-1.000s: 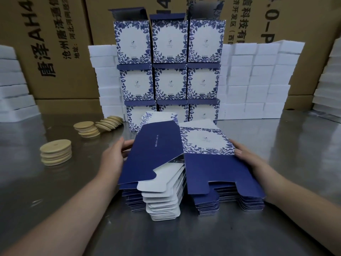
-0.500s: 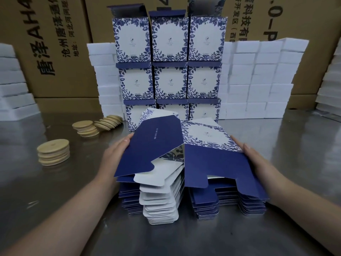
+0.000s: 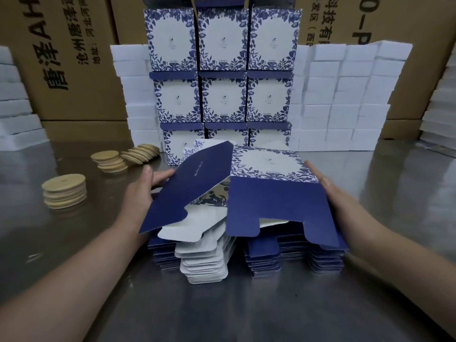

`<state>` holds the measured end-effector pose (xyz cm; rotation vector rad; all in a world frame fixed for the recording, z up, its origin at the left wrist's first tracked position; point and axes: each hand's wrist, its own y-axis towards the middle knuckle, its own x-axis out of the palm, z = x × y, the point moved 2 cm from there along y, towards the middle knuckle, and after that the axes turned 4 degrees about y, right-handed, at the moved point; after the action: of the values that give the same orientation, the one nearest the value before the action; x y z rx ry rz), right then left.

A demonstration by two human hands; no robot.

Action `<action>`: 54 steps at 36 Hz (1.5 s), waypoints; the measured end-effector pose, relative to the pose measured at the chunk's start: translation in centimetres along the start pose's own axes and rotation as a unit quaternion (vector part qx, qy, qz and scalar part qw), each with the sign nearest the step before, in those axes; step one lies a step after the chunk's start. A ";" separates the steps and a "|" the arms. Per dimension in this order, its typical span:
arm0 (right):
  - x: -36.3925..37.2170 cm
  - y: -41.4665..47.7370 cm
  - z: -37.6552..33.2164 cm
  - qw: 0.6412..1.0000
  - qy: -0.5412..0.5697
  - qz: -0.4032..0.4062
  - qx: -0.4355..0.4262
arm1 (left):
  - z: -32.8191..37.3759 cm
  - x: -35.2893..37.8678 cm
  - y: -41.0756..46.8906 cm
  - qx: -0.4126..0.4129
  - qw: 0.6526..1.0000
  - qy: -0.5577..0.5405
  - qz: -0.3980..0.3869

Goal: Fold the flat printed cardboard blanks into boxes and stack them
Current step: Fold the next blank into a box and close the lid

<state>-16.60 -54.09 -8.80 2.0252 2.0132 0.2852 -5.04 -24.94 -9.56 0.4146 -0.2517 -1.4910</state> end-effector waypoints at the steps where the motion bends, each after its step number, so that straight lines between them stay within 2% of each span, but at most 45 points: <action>1: 0.1 -0.1 0.0 1.000 0.011 -0.003 -0.008 | 0.2 0.1 0.0 0.007 1.000 0.007 -0.010; 5: -0.3 -0.2 -0.3 1.000 -0.020 -0.003 0.000 | 0.0 0.3 -0.1 -0.016 0.998 0.020 -0.053; 7: -0.6 -0.1 -0.3 1.000 -0.004 0.017 0.004 | -0.2 0.3 0.0 -0.033 0.999 0.024 -0.036; 12: -0.8 0.1 -0.1 0.998 -0.049 0.038 0.001 | -0.3 0.4 0.4 -0.027 0.998 0.059 0.011; 17: -0.5 0.2 -0.2 0.998 -0.013 0.066 -0.017 | -0.3 -0.2 0.7 -0.027 0.994 0.086 0.057; 21: -0.3 -0.1 -0.6 0.996 -0.010 0.083 -0.028 | -0.3 -0.3 0.4 -0.016 0.994 0.099 0.049; 26: -0.1 -0.6 -1.3 0.997 0.025 0.064 -0.045 | 0.9 -0.3 -0.6 0.019 0.990 0.142 0.018; 31: 0.0 -1.0 -1.9 0.997 -0.011 0.028 -0.068 | 1.7 -0.9 -1.0 0.034 0.974 0.222 -0.042; 34: 0.2 -1.2 -2.5 0.995 -0.066 0.015 -0.078 | 2.2 -0.8 -1.4 0.048 0.966 0.249 -0.047; 40: 0.8 -1.4 -3.4 0.985 -0.138 0.041 -0.093 | 2.8 -0.2 -1.3 0.017 0.986 0.157 -0.052; 48: 0.5 -1.3 -3.5 0.971 -0.175 0.126 -0.105 | 4.1 0.8 -2.1 -0.026 0.999 0.012 -0.044; 52: 0.5 -1.5 -3.7 0.958 -0.190 0.163 -0.143 | 5.3 1.0 -2.8 0.012 0.996 -0.039 -0.076; 54: 0.6 -1.6 -3.7 0.956 -0.184 0.167 -0.157 | 5.8 1.2 -3.3 0.057 0.991 -0.012 -0.120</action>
<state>-19.33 -53.34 -5.85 2.0232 1.3141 0.2515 -10.35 -26.86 -5.76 0.5338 -0.3166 -1.7238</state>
